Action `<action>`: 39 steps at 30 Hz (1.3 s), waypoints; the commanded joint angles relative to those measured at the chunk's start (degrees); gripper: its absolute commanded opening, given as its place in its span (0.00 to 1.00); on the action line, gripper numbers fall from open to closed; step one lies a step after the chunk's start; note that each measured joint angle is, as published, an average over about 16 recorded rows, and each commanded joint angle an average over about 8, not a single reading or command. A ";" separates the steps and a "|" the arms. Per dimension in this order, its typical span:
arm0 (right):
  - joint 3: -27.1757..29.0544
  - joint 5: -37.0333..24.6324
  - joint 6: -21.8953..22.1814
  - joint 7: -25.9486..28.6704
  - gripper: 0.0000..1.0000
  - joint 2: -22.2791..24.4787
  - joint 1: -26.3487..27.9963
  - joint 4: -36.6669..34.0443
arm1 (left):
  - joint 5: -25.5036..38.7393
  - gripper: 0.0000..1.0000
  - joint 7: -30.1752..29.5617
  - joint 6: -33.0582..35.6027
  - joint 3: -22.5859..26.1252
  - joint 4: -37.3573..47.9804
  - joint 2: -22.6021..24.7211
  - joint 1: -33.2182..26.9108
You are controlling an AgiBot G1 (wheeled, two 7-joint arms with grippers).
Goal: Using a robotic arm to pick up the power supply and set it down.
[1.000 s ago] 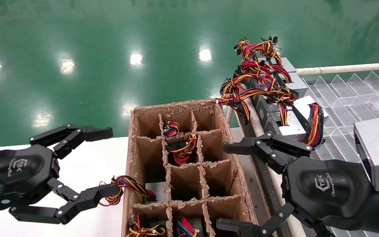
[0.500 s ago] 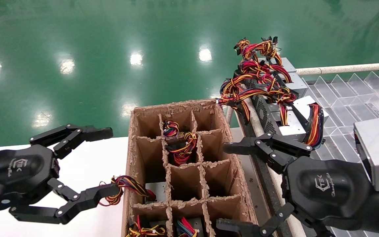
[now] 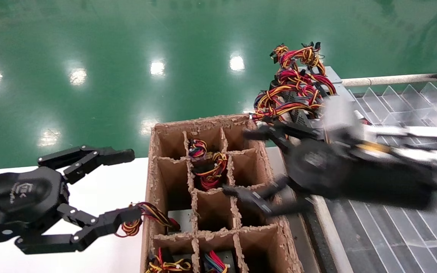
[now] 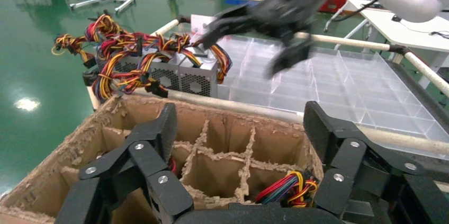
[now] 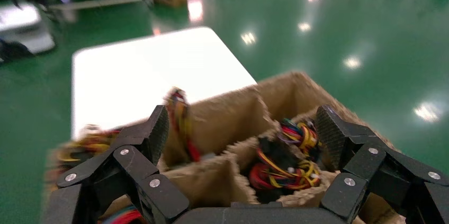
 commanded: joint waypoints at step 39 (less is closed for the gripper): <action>-12.98 -24.54 11.56 1.28 0.00 -24.96 16.51 -31.31 | 0.00 0.00 0.00 0.00 0.00 0.00 0.00 0.00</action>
